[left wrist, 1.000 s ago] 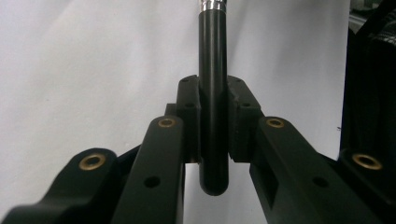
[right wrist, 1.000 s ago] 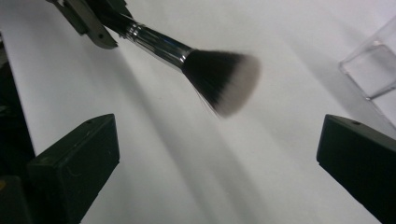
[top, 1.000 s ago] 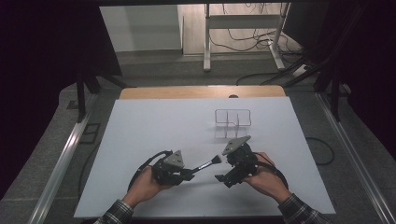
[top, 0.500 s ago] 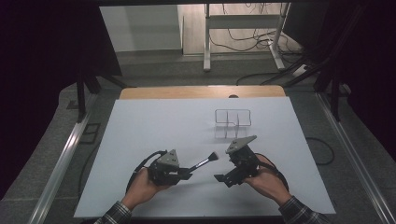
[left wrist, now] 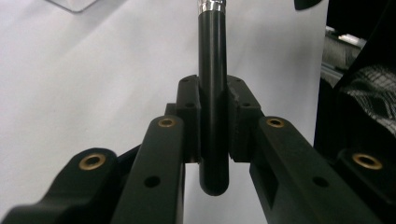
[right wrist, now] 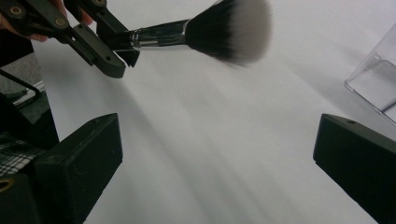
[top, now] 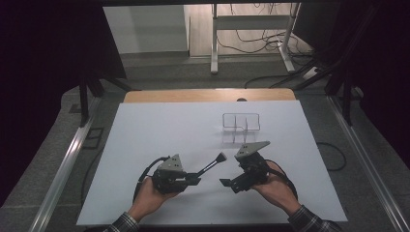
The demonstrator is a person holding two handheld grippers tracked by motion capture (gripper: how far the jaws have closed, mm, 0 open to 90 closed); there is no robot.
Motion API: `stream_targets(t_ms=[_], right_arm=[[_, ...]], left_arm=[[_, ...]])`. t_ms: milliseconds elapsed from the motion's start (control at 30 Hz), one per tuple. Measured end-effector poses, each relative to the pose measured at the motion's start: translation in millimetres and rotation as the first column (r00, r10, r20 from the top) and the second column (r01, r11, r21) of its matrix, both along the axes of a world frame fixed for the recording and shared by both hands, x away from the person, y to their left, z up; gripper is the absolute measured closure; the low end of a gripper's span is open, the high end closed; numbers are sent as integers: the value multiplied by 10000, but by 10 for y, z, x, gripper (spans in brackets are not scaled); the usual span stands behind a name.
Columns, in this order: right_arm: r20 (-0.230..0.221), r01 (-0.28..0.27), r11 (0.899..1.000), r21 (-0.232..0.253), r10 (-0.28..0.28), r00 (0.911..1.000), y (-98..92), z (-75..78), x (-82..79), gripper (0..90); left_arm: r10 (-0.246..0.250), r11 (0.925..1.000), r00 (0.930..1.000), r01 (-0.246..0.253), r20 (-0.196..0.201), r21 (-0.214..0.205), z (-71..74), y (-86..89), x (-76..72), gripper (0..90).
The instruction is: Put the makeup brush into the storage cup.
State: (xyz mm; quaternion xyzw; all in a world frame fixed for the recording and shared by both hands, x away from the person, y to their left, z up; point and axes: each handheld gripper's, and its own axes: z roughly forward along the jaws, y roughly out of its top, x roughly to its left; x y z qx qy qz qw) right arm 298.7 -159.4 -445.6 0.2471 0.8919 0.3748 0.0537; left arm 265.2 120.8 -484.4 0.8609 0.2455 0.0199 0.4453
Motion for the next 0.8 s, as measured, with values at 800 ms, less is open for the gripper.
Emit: stream_targets(t_ms=[800], right_arm=[[-492,306,9907,1323,-242,9985,128,111,-48,105]], left_arm=[[268,9953,9989,-231,380,-940,21,-129,-108,780]])
